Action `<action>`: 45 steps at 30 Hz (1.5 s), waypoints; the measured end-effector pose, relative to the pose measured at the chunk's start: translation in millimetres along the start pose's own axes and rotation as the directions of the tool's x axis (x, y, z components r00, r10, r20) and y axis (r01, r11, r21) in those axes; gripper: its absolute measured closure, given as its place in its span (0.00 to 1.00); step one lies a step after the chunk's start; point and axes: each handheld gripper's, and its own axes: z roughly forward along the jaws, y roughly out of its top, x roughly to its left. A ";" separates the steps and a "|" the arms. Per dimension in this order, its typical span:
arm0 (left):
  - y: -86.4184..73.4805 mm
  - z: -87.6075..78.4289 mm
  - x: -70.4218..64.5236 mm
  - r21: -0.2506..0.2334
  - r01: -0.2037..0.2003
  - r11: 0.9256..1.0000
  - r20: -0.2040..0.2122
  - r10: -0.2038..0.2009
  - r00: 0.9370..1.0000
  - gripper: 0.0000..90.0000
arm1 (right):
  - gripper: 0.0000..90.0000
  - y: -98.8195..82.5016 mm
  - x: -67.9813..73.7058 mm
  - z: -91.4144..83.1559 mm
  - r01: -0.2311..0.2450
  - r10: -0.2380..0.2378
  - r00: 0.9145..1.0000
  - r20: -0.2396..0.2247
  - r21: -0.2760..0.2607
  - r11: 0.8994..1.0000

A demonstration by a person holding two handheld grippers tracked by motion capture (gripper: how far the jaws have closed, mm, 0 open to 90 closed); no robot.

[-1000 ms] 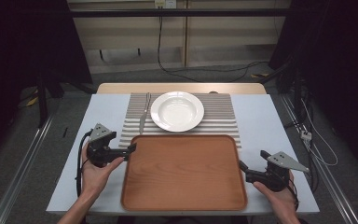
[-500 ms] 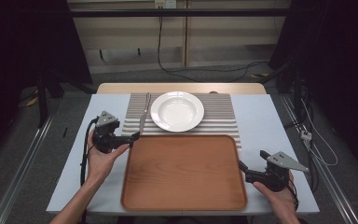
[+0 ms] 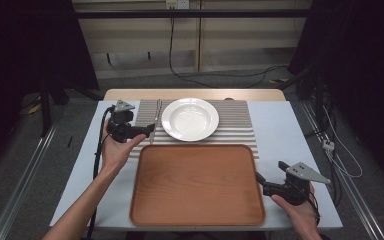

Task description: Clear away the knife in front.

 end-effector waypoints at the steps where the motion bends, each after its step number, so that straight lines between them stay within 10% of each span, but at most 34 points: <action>1: 0.6 2.6 0.8 0.000 0.000 1.000 -0.003 0.000 1.000 0.13 | 0.09 -0.2 -0.3 0.0 0.003 -0.003 1.000 0.000 0.001 1.000; 29: 24.4 94.9 49.4 0.082 0.070 0.994 -0.056 -0.065 0.996 0.24 | 0.09 -0.8 -2.3 4.5 -0.010 0.010 1.000 -0.002 0.013 1.000; 45: 19.8 149.9 60.1 0.171 0.120 0.978 -0.067 -0.111 0.992 0.50 | 0.09 -1.7 -2.8 4.8 -0.017 0.018 1.000 -0.007 0.016 1.000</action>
